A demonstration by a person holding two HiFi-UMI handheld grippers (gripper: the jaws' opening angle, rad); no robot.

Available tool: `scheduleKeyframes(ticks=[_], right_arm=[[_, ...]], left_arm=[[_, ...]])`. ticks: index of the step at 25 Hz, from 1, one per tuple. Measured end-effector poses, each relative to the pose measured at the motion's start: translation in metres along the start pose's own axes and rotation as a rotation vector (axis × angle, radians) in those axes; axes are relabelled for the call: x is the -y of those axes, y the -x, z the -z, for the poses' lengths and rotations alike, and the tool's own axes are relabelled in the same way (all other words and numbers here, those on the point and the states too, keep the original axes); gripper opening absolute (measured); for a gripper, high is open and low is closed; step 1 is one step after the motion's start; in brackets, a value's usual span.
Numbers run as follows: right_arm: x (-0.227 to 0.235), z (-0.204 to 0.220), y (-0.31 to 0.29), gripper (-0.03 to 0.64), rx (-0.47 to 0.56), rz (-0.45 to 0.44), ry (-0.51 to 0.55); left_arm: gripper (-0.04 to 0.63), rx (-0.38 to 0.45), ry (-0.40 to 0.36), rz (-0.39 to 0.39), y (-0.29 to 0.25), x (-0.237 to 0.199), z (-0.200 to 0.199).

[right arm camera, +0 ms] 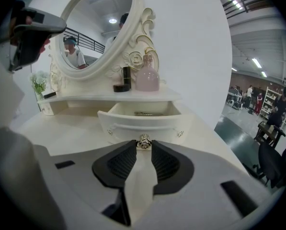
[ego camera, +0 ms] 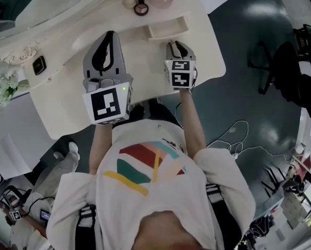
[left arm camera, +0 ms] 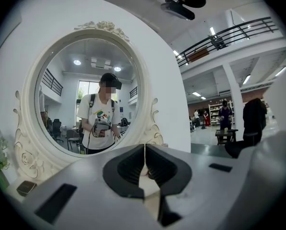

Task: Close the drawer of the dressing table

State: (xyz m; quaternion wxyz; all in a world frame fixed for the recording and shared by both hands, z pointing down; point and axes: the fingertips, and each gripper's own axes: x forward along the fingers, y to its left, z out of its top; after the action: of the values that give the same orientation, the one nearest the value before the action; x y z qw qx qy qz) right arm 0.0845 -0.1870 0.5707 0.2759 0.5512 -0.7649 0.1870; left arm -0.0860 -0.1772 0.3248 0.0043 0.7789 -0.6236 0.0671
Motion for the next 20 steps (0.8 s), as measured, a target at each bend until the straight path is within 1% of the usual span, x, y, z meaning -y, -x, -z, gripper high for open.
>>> scheduleKeyframes(ticks=[8,20], right_arm=[[-0.001,-0.009,-0.001,0.087,0.009,-0.008,0.024],[0.001,-0.019,-0.013,0.087,0.009,-0.019,0.049]], left_arm=[[0.009,0.01,-0.002,0.009,-0.003,0.003,-0.002],[0.009,-0.005,0.005,-0.009,-0.008,-0.004,0.001]])
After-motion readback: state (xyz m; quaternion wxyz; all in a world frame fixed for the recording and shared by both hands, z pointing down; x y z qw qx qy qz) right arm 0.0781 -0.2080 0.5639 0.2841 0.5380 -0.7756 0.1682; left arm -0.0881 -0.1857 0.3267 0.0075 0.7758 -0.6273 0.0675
